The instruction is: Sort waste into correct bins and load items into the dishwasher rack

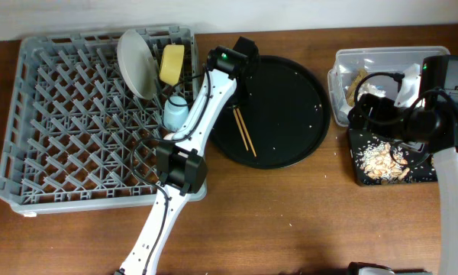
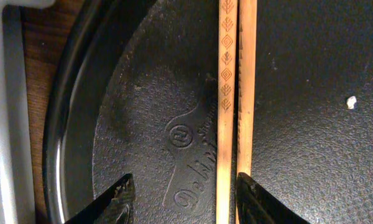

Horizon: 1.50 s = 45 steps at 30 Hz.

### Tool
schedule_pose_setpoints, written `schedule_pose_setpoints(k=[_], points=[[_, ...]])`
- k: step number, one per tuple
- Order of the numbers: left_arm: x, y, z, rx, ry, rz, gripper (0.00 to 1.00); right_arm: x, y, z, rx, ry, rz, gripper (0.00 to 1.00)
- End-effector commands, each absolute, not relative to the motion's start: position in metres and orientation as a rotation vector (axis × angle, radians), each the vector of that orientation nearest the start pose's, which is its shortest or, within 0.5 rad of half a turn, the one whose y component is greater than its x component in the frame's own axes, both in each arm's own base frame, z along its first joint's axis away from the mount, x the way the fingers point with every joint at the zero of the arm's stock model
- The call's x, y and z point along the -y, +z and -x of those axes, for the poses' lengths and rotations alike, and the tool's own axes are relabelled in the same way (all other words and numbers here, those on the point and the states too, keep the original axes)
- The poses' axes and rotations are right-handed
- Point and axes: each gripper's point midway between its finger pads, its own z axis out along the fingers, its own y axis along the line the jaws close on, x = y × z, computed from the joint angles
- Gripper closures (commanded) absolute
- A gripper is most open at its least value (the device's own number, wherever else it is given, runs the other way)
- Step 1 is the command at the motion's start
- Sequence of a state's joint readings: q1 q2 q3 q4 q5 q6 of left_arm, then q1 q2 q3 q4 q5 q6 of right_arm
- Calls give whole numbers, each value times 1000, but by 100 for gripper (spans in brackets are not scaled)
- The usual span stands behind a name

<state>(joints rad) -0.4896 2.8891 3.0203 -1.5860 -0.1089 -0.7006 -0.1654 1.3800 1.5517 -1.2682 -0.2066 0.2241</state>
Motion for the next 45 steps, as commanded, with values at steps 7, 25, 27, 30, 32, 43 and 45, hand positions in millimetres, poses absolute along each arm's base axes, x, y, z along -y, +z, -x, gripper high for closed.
schedule_pose_setpoints(k=[7,25,27,30,32,43,45], points=[[245,-9,-470,-3054,50,325,48,20,255,-312,-2630,279,-452,1],[248,120,-487,-2850,-154,-99,99,20,255,-312,-2629,279,-452,2],[234,164,-478,-2795,-121,-156,99,20,255,-312,-2630,279,-452,2],[226,250,-462,-2624,-177,-316,99,20,255,-312,-2630,279,-452,2],[211,291,-443,-2567,-167,-355,99,20,255,-312,-2630,279,-452,2],[29,165,-383,-2990,273,30,100,20,255,-312,-2630,279,-452,2],[19,137,-382,-3011,283,67,100,20,255,-312,-2630,279,-452,2]])
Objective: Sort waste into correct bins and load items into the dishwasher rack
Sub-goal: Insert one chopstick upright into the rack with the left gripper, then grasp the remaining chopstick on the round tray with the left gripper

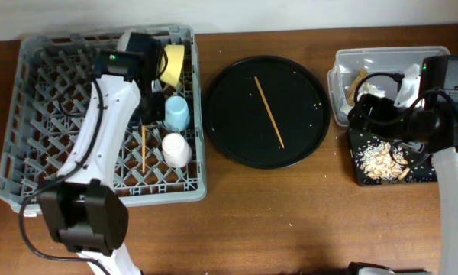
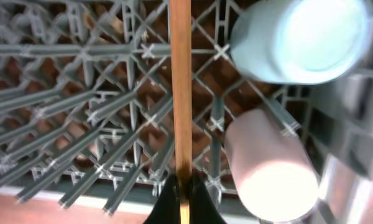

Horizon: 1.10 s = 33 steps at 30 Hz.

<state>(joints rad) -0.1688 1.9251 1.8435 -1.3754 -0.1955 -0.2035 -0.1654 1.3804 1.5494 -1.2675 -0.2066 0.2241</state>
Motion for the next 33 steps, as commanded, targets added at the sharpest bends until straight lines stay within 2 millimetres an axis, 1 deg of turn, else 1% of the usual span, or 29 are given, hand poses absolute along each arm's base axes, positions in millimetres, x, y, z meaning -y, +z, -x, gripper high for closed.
schedule_pose_setpoints(k=[1,3,4,5,6,7,8,9,10,11,12,13,15,16,17,18,19,20,21,22,24,26,27,28,29,30,31,32,33], points=[[16,124,-384,-3009,282,80,100,20,255,-312,-2630,279,-452,1],[16,101,-388,-2991,273,86,100,20,255,-312,-2630,279,-452,2],[17,95,-388,-2987,265,87,99,20,255,-312,-2630,279,-452,1],[17,93,-389,-2985,263,87,92,20,255,-312,-2630,279,-452,1],[18,93,-389,-2983,262,87,78,20,255,-312,-2630,279,-452,2],[18,93,-389,-2982,261,87,68,20,255,-312,-2630,279,-452,2],[19,94,-390,-2979,261,81,56,20,255,-312,-2630,279,-452,2],[24,99,-391,-2977,242,71,46,20,255,-312,-2630,279,-452,2],[30,110,-394,-2964,223,58,41,20,255,-312,-2630,279,-452,2],[37,127,-400,-2936,213,35,41,20,255,-312,-2630,279,-452,2],[42,138,-403,-2917,205,21,41,20,255,-313,-2630,279,-452,2],[58,167,-412,-2861,180,-18,41,20,255,-312,-2630,279,-452,2],[93,210,-423,-2751,117,-104,41,20,255,-312,-2630,279,-452,2],[128,232,-425,-2686,36,-183,41,20,255,-312,-2630,279,-452,2],[144,238,-424,-2663,19,-224,41,20,255,-312,-2630,279,-452,2],[154,241,-424,-2649,6,-249,41,20,255,-312,-2630,279,-452,2],[174,240,-426,-2629,-20,-294,41,20,255,-312,-2630,279,-452,1],[191,236,-429,-2627,-63,-331,41,20,255,-312,-2630,279,-452,2],[217,225,-435,-2627,-120,-383,41,20,255,-312,-2630,279,-452,1],[235,212,-441,-2629,-135,-413,41,20,255,-312,-2630,279,-452,2],[264,184,-446,-2657,-165,-442,44,20,255,-312,-2630,279,-452,2],[305,138,-445,-2694,-217,-496,44,20,255,-313,-2630,279,-452,1],[319,118,-444,-2710,-217,-510,44,20,255,-312,-2630,279,-452,2],[333,105,-442,-2724,-249,-534,44,20,255,-313,-2630,279,-452,2],[345,104,-443,-2729,-311,-552,44,20,255,-313,-2630,279,-452,2],[355,125,-451,-2687,-363,-552,46,20,255,-313,-2630,279,-452,2],[359,146,-457,-2639,-386,-544,47,20,255,-313,-2630,279,-452,2],[361,160,-462,-2600,-395,-541,47,20,255,-312,-2630,279,-452,2],[362,164,-462,-2590,-399,-540,47,20,255,-312,-2630,279,-452,2]])
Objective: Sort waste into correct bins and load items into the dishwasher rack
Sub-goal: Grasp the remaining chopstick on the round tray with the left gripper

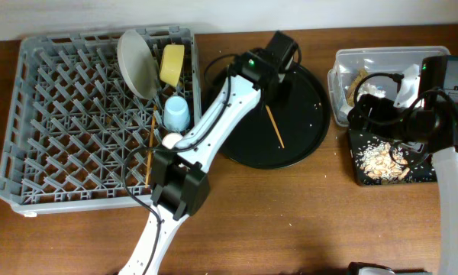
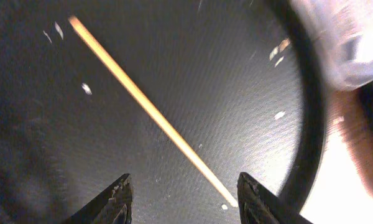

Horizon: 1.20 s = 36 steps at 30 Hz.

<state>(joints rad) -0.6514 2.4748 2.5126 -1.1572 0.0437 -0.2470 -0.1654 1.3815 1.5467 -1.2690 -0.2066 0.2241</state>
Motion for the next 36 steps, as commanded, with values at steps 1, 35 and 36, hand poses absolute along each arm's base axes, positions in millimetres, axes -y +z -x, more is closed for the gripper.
schedule_pose_setpoints(k=[1,35,36], points=[[361,155,-461,-2612,-389,-543,47,20,255,-312,-2630,279,-452,1],[349,-1,-414,-2967,42,-63,99,20,255,-312,-2630,279,-452,2],[346,0,-416,-2969,44,-55,99,20,255,-313,-2630,279,-452,2]])
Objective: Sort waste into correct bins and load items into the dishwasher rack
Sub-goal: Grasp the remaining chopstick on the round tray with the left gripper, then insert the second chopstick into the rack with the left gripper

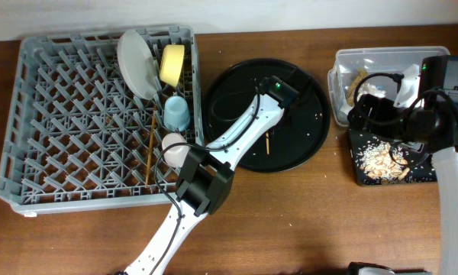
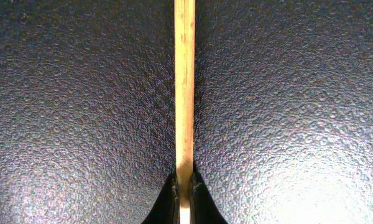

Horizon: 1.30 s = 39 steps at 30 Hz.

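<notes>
My left gripper (image 2: 184, 182) is shut on a wooden chopstick (image 2: 184, 87) low over the black round tray (image 2: 81, 112). In the overhead view the left gripper (image 1: 273, 114) is over the middle of the tray (image 1: 305, 145), and a short end of the chopstick (image 1: 268, 143) shows below it. Another chopstick (image 1: 149, 149) lies in the grey dishwasher rack (image 1: 30, 114). My right gripper (image 1: 366, 111) hangs by the bins at the right; its jaws are hidden.
The rack also holds a grey plate (image 1: 136, 61), a yellow cup (image 1: 172, 64), a blue cup (image 1: 175, 113) and a white cup (image 1: 175, 145). A clear container (image 1: 366, 57) with scraps and a black patterned bin (image 1: 382, 164) stand at the right. Crumbs dot the tray.
My left gripper was open above the chopstick lying slantwise on the tray. Now it is lower and shut on that chopstick. The right arm has not moved.
First my left gripper was open over two chopsticks on the tray. Then it held one over the rack while the other stayed on the tray. Later that one lay in the rack and the gripper was open over the tray again, now shut on the second.
</notes>
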### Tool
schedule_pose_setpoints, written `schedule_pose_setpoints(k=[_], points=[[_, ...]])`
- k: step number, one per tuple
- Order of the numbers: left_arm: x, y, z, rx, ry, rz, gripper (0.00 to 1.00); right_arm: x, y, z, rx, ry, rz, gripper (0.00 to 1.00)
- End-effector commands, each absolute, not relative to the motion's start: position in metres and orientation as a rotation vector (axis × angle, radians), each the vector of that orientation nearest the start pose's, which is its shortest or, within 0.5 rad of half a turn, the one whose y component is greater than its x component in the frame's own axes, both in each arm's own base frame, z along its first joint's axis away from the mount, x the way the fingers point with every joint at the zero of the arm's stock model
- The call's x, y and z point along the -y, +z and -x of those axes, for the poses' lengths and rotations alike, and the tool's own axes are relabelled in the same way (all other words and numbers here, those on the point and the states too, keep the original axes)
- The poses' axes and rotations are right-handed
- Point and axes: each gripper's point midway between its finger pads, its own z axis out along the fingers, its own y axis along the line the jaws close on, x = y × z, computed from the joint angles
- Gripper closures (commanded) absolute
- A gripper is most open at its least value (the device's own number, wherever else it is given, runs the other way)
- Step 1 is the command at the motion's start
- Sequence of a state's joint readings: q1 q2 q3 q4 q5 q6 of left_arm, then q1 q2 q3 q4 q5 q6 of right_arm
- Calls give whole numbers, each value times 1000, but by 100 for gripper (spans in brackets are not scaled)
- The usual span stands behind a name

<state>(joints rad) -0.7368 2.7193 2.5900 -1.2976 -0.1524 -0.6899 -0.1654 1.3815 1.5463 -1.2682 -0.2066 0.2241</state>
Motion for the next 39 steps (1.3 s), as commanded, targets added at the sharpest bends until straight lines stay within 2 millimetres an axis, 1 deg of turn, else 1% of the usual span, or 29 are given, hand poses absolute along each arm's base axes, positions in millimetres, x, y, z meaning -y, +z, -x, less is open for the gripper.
schedule_pose_setpoints(k=[1,3,5,8,9,10,11,12,14,16,17,18,19,20,21,23,24,25,26,27,29,30,31,33,35,36,37,38,39], points=[[340,9,-419,-2969,50,-91,99,20,255,-313,-2630,279,-452,2],[329,29,-423,-2966,62,-175,99,20,255,-312,-2630,279,-452,2],[318,53,-418,-2973,89,-286,99,20,255,-312,-2630,279,-452,2],[307,67,-404,-3011,140,-359,99,20,255,-312,-2630,279,-452,2],[305,68,-399,-3018,145,-462,99,20,255,-312,-2630,279,-452,2],[312,68,-394,-3025,77,-590,99,20,255,-313,-2630,279,-452,1],[315,76,-392,-3035,-3,-594,99,20,255,-312,-2630,279,-452,2],[312,84,-396,-3023,-15,-577,99,20,255,-313,-2630,279,-452,2],[290,134,-413,-2933,-75,-545,99,20,255,-312,-2630,279,-452,2],[263,193,-423,-2828,-131,-476,99,20,255,-313,-2630,279,-452,2],[245,225,-424,-2771,-150,-441,99,20,255,-313,-2630,279,-452,2],[228,246,-423,-2741,-159,-402,99,20,255,-312,-2630,279,-452,2],[209,262,-419,-2731,-156,-356,99,20,255,-312,-2630,279,-452,1],[191,271,-414,-2737,-147,-315,99,20,255,-312,-2630,279,-452,2],[150,274,-401,-2787,-80,-218,99,20,255,-312,-2630,279,-452,1],[111,262,-383,-2876,-33,-92,99,20,255,-312,-2630,279,-452,2],[89,247,-371,-2948,-1,-3,99,20,255,-312,-2630,279,-452,1],[73,233,-364,-3005,26,52,99,20,255,-312,-2630,279,-452,2],[55,213,-360,-3063,70,113,99,20,255,-312,-2630,279,-452,1],[42,193,-362,-3082,125,149,99,20,255,-313,-2630,279,-452,2],[32,157,-368,-3095,150,182,99,20,255,-313,-2630,279,-452,2],[28,144,-368,-3098,173,190,99,20,255,-312,-2630,279,-452,2],[25,131,-369,-3101,188,172,99,20,255,-313,-2630,279,-452,1],[23,97,-371,-3100,186,103,99,20,255,-313,-2630,279,-452,2],[22,80,-367,-3110,191,102,99,20,255,-313,-2630,279,-452,2],[22,78,-365,-3117,192,102,98,20,255,-312,-2630,279,-452,2],[22,80,-364,-3118,192,100,81,20,255,-312,-2630,279,-452,1],[24,83,-364,-3114,184,98,69,20,255,-312,-2630,279,-452,1],[24,88,-364,-3104,182,99,52,20,255,-313,-2630,279,-452,2]])
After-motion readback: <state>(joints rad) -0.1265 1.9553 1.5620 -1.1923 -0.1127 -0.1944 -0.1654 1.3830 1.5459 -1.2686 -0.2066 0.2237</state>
